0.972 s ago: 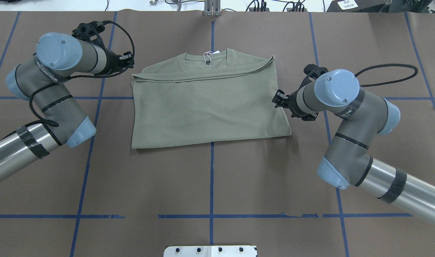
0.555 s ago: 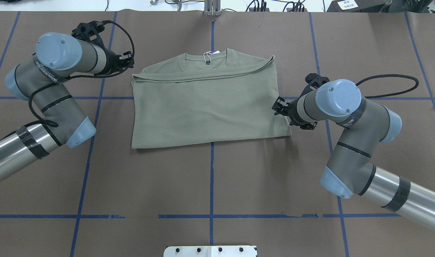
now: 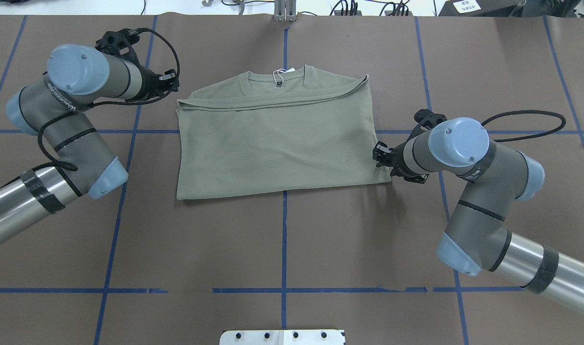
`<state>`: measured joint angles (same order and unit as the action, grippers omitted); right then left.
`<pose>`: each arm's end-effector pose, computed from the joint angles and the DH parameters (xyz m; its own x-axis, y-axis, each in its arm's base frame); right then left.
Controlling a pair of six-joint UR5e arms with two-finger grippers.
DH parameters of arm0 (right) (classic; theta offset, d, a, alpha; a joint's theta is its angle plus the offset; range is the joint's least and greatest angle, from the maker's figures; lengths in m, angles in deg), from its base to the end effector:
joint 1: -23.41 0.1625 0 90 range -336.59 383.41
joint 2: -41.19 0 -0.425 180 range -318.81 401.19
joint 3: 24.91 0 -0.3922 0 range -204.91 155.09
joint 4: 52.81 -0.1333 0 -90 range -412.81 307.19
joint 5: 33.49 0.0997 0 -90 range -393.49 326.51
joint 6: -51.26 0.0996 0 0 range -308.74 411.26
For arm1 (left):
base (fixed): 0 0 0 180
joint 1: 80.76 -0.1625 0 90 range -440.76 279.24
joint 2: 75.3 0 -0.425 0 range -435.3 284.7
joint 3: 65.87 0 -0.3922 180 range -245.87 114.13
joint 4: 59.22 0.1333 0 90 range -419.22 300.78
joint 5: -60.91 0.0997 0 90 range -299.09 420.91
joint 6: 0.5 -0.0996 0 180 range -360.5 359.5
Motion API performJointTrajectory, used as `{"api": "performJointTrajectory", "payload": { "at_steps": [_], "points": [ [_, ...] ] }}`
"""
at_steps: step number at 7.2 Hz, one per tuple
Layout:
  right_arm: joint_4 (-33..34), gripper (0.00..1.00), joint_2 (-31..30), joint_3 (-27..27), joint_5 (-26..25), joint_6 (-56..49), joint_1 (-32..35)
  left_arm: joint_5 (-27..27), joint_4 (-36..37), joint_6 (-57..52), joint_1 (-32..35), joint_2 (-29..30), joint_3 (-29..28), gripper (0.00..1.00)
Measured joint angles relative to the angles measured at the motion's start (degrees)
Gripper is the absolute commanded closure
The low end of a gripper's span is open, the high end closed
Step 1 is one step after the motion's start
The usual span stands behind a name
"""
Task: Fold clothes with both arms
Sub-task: 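Grasp the folded shirt corner with the right gripper and drag it toward the robot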
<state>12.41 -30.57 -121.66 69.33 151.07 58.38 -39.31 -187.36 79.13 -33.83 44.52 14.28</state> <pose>-0.4501 -0.4505 0.3871 0.4499 0.5174 0.7279 -0.5041 0.8199 -0.2713 0.4044 -0.6019 0.3644 0.4658 -0.2388 -0.8521 0.5411 0.8388 0.0606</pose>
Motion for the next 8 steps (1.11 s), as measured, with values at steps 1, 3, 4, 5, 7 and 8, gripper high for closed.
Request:
{"api": "performJointTrajectory", "payload": {
  "at_steps": [1,3,4,5,7,8],
  "points": [
    [0.0,1.0,-0.8,-0.89,0.23,-0.04,-0.02,-0.06,-0.02,0.0,0.03,0.03,0.04,0.56],
    [0.13,1.0,-3.31,-4.58,1.54,0.4,-0.15,-0.14,-0.08,0.14,0.07,0.06,0.39,0.56],
    [0.33,1.0,-6.22,-8.71,2.33,1.72,-0.79,-0.17,-0.05,0.21,0.15,0.01,1.15,0.57],
    [0.47,1.0,-10.27,-14.14,2.85,3.73,-2.81,-0.25,0.06,0.29,0.2,-0.15,2.55,0.56],
    [0.66,1.0,-17.74,-24.62,3.29,10.32,-11.33,-2.7,0.16,2.58,-0.11,-1.13,5.94,0.56],
    [0.69,1.0,-21.33,-28.98,3.22,13.05,-17.07,-5.89,0.12,4.64,-0.25,-2.07,7.92,0.55]
  ]
}}
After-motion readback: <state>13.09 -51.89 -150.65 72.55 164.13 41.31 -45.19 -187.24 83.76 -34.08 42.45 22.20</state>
